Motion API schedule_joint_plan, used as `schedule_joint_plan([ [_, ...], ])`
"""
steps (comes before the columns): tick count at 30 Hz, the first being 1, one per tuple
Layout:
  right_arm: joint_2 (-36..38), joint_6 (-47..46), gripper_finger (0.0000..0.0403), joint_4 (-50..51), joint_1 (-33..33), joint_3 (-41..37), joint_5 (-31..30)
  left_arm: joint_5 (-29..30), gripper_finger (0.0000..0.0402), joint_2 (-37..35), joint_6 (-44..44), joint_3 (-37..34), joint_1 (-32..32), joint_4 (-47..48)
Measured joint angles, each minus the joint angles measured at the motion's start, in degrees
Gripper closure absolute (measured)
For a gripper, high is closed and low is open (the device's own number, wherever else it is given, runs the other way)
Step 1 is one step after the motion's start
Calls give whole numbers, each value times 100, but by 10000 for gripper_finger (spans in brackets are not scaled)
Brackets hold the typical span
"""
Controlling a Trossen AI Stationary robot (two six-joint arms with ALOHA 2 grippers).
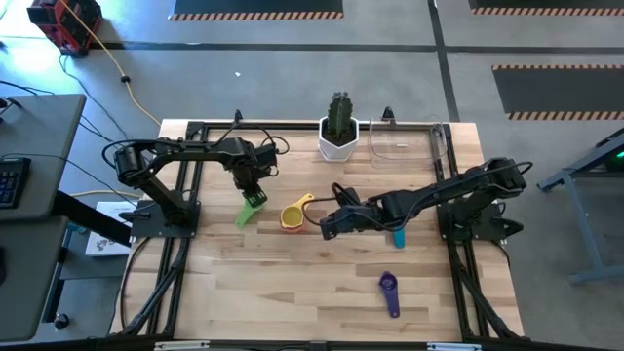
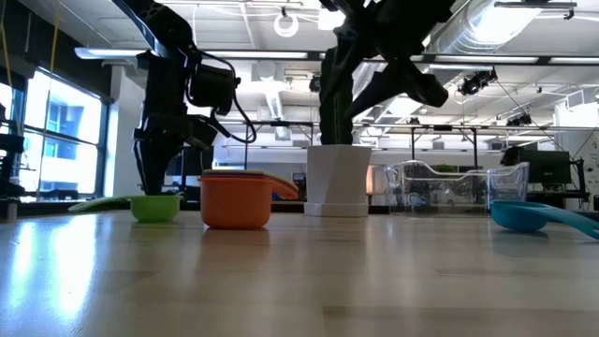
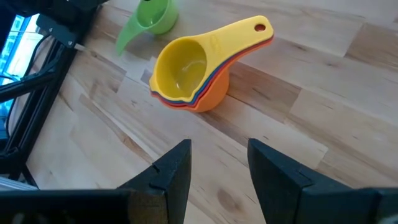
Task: Nest measuring cups in basket
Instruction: Stack the green measuring cup on top of the yellow measuring cup
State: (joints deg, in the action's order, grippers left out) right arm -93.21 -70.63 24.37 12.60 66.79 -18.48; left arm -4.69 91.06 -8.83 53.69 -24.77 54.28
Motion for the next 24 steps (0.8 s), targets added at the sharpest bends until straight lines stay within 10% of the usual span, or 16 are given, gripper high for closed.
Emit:
schedule_joint_plan([
  [24,0,164,253,-283,-96,0,0,94,298,3,252,836,8,746],
])
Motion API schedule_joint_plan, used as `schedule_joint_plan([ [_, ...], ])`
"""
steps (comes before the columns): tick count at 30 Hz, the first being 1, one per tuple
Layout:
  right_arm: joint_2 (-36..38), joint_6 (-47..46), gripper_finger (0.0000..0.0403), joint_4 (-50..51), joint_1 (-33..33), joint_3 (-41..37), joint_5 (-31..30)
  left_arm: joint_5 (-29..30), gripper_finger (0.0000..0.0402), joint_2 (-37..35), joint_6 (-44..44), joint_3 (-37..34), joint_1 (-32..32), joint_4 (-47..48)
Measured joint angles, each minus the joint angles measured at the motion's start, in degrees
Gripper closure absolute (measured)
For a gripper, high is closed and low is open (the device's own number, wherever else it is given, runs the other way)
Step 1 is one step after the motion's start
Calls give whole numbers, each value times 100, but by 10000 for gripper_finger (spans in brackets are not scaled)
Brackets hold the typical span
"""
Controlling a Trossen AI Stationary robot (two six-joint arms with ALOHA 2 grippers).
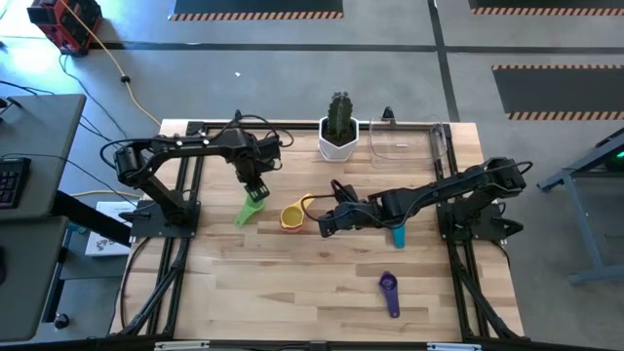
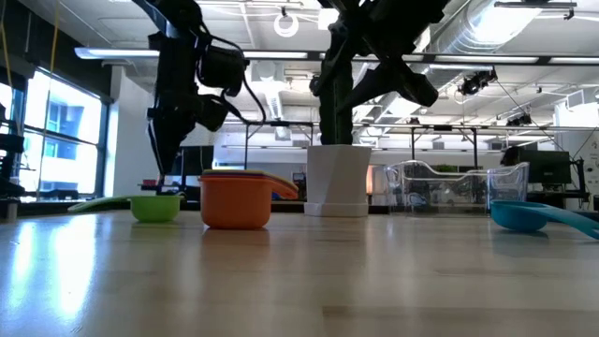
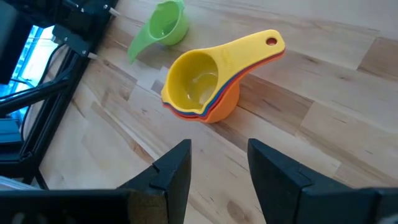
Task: Nest measuring cups in basket
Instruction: Stack the green measuring cup on top of the yellow measuring cup
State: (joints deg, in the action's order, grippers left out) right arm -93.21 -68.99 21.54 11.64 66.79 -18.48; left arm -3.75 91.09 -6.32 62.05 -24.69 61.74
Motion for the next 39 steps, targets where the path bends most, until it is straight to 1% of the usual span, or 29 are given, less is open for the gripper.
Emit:
schedule_joint_plan([
  [3,0,0,253,0,0,2,0,181,298,-1,53,78,0,181],
  [7,0,2,253,0,0,0,0,637,298,-2,60,80,-23,157],
  [9,0,6,253,0,-2,2,0,727,298,-2,61,80,-56,120],
  [19,0,90,253,0,-35,0,3,746,298,-2,288,80,-406,120],
  [25,0,38,253,-12,-136,0,113,746,298,-2,443,80,-583,139],
  [32,0,95,253,-580,-232,0,143,743,298,-2,581,80,-686,313],
  [39,0,239,253,-1042,-229,0,-69,746,298,-9,766,-62,-686,496],
])
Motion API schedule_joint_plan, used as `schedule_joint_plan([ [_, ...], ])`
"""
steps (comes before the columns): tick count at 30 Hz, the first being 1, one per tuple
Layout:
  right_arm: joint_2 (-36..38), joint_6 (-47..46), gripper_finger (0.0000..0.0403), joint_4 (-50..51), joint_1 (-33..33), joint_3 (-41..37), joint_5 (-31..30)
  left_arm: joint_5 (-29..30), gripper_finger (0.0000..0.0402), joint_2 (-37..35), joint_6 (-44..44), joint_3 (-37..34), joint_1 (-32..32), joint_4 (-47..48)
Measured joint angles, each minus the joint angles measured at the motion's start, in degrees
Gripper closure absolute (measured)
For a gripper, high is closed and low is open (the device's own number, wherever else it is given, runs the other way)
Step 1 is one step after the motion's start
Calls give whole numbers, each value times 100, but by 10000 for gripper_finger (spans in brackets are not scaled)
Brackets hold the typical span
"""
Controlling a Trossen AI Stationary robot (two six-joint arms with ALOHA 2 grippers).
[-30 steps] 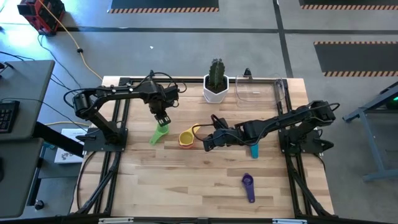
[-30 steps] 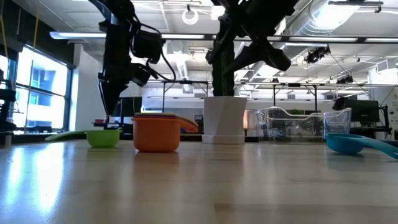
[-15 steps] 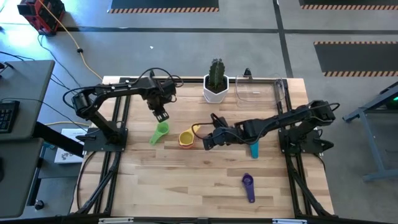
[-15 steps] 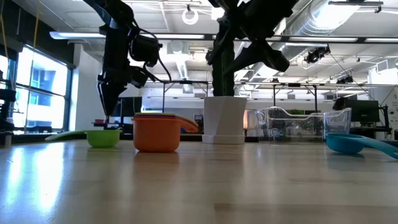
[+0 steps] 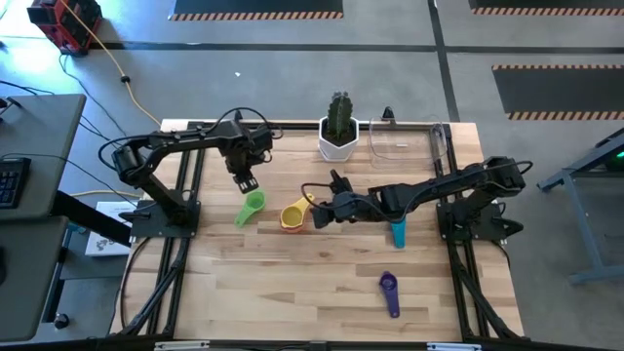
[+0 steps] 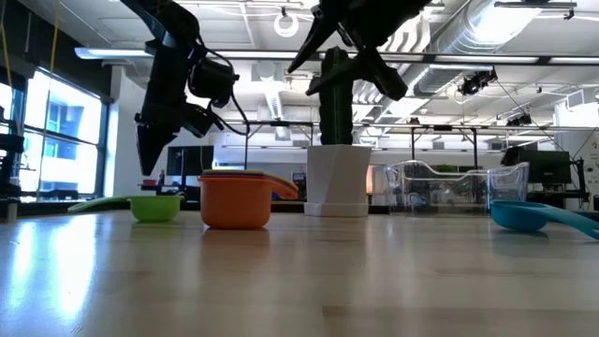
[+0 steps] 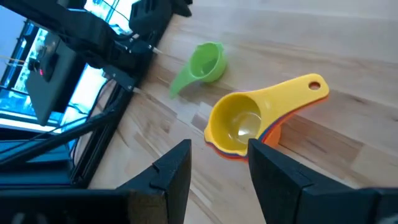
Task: Nest measuring cups in basket
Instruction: Stack the green measuring cup on top of the yellow measuring cup
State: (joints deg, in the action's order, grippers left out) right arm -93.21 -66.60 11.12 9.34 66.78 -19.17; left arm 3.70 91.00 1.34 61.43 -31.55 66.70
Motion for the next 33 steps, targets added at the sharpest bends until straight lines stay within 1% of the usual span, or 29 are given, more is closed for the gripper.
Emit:
schedule_joint_plan([
  [7,0,21,253,-135,0,0,-158,1,298,0,29,-92,0,11],
  [10,0,115,253,-344,0,0,-188,27,298,-92,51,-94,-2,77],
  [15,0,368,253,-795,0,0,-292,210,298,-630,146,-96,-13,135],
  [22,0,933,253,-1492,-5,0,-488,193,298,-1418,131,-96,-149,121],
  [33,0,1978,253,-2677,-64,13,-484,173,298,-2068,88,-103,-414,450],
])
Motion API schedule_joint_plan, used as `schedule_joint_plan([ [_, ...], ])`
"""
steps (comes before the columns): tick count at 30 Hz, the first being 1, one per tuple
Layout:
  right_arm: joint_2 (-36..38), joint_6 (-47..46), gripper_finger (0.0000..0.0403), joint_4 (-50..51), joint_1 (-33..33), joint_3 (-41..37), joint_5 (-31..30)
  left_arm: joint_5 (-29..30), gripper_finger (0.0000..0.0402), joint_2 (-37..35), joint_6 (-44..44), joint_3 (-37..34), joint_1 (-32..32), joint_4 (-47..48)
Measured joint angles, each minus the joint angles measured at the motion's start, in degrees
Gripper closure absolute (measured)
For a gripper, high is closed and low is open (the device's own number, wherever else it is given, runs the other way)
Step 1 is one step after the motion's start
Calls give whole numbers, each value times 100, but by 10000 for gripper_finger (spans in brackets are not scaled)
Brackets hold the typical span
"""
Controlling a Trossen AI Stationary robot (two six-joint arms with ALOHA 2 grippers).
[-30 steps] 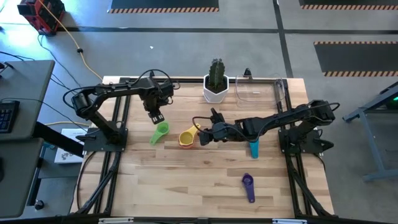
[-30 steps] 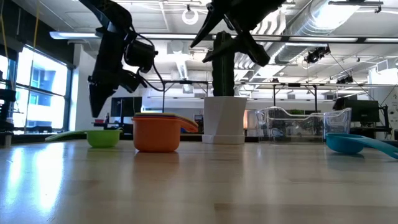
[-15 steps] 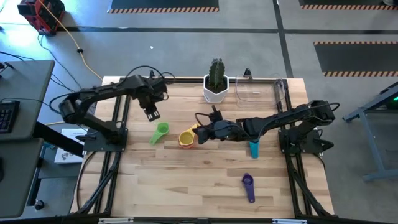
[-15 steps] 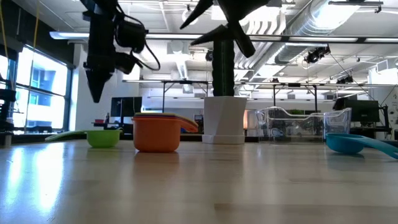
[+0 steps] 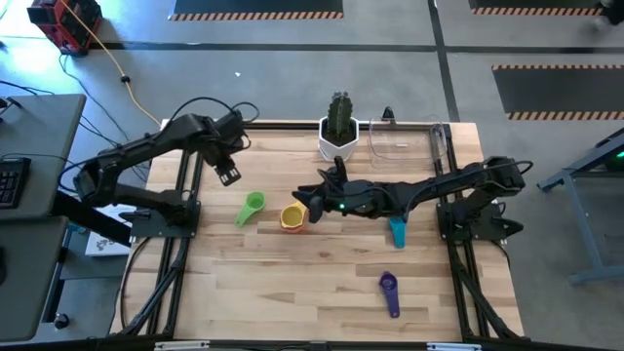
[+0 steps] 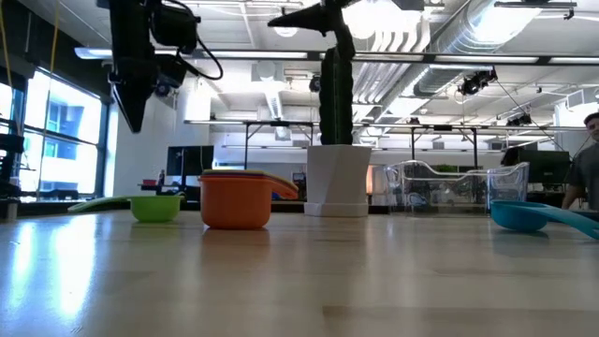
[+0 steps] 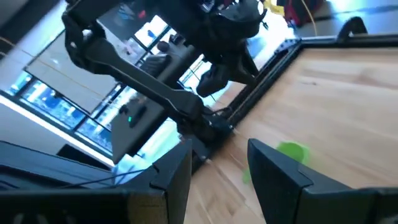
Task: Nest measuring cups in basket
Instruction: Stack the green measuring cup on top of the yellow measuring cup
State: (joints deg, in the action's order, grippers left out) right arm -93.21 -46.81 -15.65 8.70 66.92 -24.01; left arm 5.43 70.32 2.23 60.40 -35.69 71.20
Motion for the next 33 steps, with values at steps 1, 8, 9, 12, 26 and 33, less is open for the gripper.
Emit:
schedule_joint_plan([
  [1,-11,68,253,18,25,55,-3,-1,298,-53,39,0,-16,0],
  [8,-257,659,253,51,163,692,10,-351,298,-348,-36,0,-69,-7],
  [9,-307,748,253,49,161,796,13,-396,298,-377,-48,0,-69,-4],
  [12,-424,1060,253,212,144,1097,8,-415,298,-476,-62,-2,-69,-2],
  [26,-511,606,253,2491,-10,1451,20,-454,298,-580,-786,-1113,-67,-606],
  [33,-512,312,253,3583,-14,1451,69,-522,298,-518,-1390,-1857,-67,-1594],
])
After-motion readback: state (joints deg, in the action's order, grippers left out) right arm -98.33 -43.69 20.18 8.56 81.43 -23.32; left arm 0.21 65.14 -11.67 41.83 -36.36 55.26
